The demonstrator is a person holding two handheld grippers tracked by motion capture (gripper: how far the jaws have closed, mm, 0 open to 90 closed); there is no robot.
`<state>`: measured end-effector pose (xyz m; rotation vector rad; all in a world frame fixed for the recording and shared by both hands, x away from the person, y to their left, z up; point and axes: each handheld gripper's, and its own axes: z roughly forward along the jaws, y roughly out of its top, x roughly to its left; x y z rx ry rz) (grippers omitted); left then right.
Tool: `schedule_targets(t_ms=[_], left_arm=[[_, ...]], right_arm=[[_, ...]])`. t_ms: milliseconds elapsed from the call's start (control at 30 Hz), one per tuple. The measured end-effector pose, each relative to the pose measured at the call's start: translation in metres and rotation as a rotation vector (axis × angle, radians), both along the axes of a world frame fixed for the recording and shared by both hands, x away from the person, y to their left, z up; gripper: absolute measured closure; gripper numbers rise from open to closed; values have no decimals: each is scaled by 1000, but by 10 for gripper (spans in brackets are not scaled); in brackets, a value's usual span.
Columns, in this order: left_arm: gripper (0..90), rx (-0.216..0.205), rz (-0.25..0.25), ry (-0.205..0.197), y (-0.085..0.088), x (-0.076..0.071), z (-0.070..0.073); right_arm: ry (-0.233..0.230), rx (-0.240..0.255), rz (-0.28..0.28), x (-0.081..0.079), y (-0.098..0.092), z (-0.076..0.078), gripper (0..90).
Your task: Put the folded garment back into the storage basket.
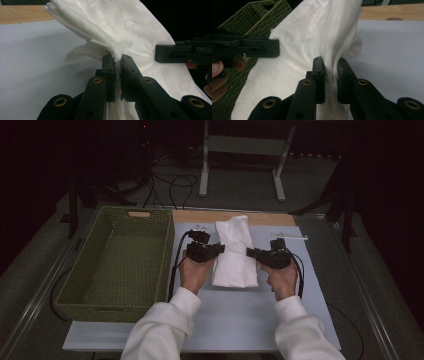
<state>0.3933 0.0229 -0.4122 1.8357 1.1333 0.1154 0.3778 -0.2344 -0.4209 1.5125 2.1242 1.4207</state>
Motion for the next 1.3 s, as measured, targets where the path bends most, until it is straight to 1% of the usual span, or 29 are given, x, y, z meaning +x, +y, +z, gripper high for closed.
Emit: schedule_targets(t_ms=[100, 167, 233, 567, 733, 900, 1000, 1100, 1300], left_arm=[[835, -23, -5, 4, 4, 1, 4], [835, -41, -10, 8, 6, 2, 7], [835, -53, -12, 11, 8, 2, 9], [835, -44, -7, 0, 9, 1, 19], [835, -47, -3, -3, 11, 1, 25], [835, -56, 5, -4, 15, 2, 29], [834, -61, 11, -4, 17, 1, 33], [834, -56, 19, -5, 20, 1, 37], [834, -60, 31, -9, 25, 1, 42]], right_arm=[[-8, 2, 3, 0, 1, 4, 800], [-9, 21, 6, 0, 1, 6, 800], [-8, 28, 7, 0, 1, 7, 800], [-24, 29, 9, 0, 3, 16, 799], [-29, 26, 11, 0, 5, 21, 799], [-34, 28, 17, 1, 8, 25, 799], [-31, 39, 23, 3, 9, 28, 799], [-31, 43, 26, 5, 11, 31, 799], [-36, 47, 34, 6, 17, 36, 799]])
